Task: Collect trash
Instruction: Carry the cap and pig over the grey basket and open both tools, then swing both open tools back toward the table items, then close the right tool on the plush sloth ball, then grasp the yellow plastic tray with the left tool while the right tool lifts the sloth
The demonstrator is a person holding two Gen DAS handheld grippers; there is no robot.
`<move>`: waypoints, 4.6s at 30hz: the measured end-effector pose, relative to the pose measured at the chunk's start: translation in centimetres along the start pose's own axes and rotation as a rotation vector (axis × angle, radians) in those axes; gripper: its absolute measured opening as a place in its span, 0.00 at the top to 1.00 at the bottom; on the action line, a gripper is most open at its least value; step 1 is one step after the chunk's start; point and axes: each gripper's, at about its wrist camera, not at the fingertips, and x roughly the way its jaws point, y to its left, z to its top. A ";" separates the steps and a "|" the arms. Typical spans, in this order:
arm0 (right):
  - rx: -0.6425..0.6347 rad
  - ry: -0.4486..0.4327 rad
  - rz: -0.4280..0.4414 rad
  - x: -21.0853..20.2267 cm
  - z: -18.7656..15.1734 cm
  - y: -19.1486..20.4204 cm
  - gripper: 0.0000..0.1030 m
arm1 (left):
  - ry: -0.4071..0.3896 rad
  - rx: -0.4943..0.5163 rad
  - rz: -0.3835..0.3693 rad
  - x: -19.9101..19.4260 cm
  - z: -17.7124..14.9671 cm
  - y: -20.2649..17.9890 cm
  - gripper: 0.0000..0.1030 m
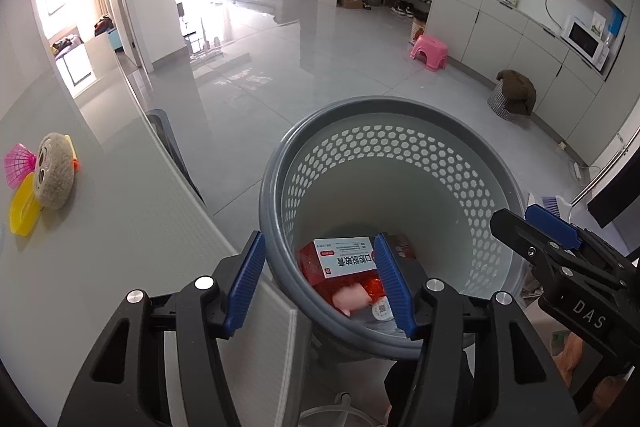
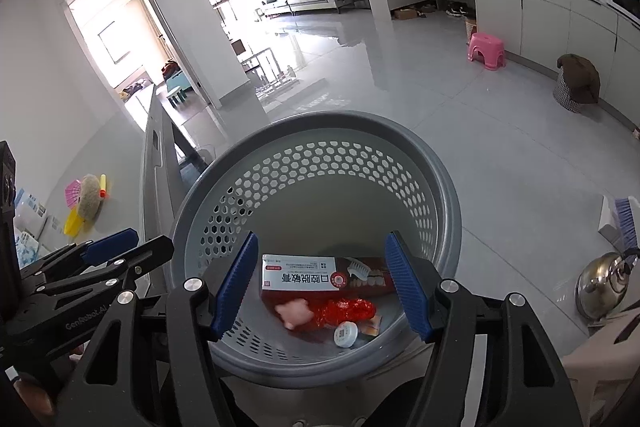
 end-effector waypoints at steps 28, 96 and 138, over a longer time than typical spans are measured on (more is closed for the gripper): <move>-0.138 -0.031 0.069 -2.3 -0.6 7.5 0.34 | -0.116 -0.144 0.055 -5.7 -2.1 6.8 0.25; -0.540 0.079 0.277 12.8 1.4 35.1 0.51 | -0.126 -0.460 0.464 -7.8 -6.4 32.3 0.16; -0.304 0.021 0.361 4.8 3.1 22.2 0.51 | 0.001 -0.497 0.369 -0.4 -0.4 27.9 0.27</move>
